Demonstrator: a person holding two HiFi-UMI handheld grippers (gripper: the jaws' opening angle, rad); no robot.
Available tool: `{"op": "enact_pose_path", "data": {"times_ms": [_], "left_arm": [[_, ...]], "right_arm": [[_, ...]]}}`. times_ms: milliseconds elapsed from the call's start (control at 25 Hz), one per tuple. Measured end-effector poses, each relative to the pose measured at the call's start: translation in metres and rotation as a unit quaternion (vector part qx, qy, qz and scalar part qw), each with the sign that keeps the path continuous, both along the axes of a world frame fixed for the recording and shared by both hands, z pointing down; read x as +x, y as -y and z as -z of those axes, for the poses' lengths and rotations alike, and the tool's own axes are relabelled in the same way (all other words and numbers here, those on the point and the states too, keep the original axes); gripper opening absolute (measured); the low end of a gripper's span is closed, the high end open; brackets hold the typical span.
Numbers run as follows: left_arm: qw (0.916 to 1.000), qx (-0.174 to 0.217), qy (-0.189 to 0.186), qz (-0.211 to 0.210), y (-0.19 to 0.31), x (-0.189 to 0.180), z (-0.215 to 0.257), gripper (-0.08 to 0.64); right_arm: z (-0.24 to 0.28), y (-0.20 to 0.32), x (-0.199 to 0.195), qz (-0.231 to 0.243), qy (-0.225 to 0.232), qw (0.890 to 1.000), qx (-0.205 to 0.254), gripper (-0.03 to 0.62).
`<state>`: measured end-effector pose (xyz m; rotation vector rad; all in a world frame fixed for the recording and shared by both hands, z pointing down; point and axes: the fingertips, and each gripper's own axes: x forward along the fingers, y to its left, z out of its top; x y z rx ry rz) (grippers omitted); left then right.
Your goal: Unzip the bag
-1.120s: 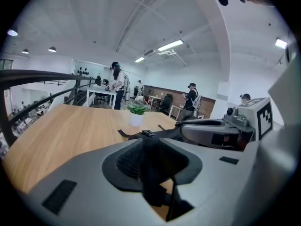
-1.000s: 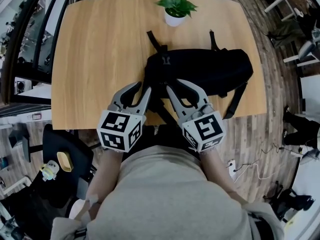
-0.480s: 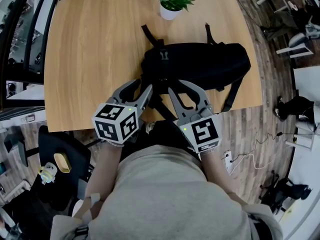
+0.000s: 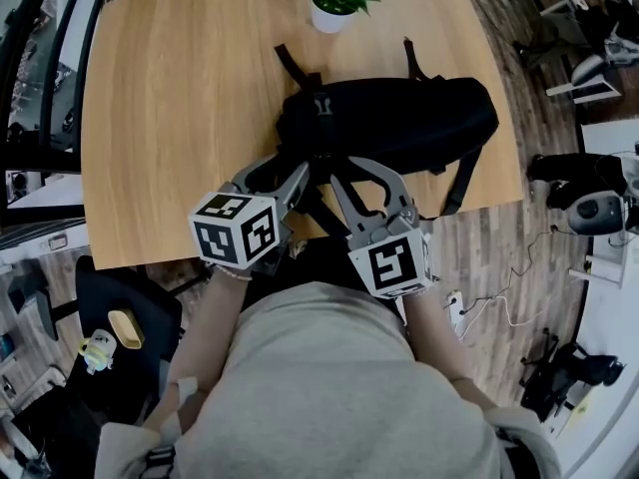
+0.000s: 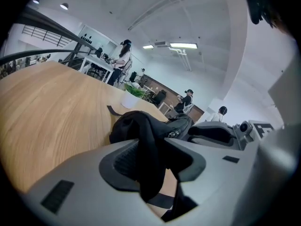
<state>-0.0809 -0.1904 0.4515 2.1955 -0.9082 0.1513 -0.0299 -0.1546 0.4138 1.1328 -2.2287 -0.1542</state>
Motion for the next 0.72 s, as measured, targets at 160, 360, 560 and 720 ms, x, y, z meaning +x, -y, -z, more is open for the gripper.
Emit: {"op": "enact_pose_path", "data": {"times_ms": [160, 360, 560, 720], "left_arm": [[0.9998, 0.003, 0.000, -0.019, -0.002, 0.005, 0.005, 0.104], [0.9996, 0.006, 0.002, -0.027, -0.003, 0.006, 0.015, 0.084], [0.9997, 0.003, -0.002, -0.025, -0.002, 0.006, 0.019, 0.083], [0.9997, -0.003, -0.011, -0.022, -0.002, 0.006, 0.021, 0.083]], "right_arm": [[-0.006, -0.001, 0.000, 0.010, -0.046, 0.999, 0.013, 0.098], [-0.004, 0.000, -0.006, 0.030, -0.099, 0.993, 0.058, 0.101], [-0.006, -0.001, -0.012, 0.055, -0.150, 0.983, 0.094, 0.130], [-0.011, 0.002, -0.013, 0.065, -0.176, 0.977, 0.101, 0.169]]}}
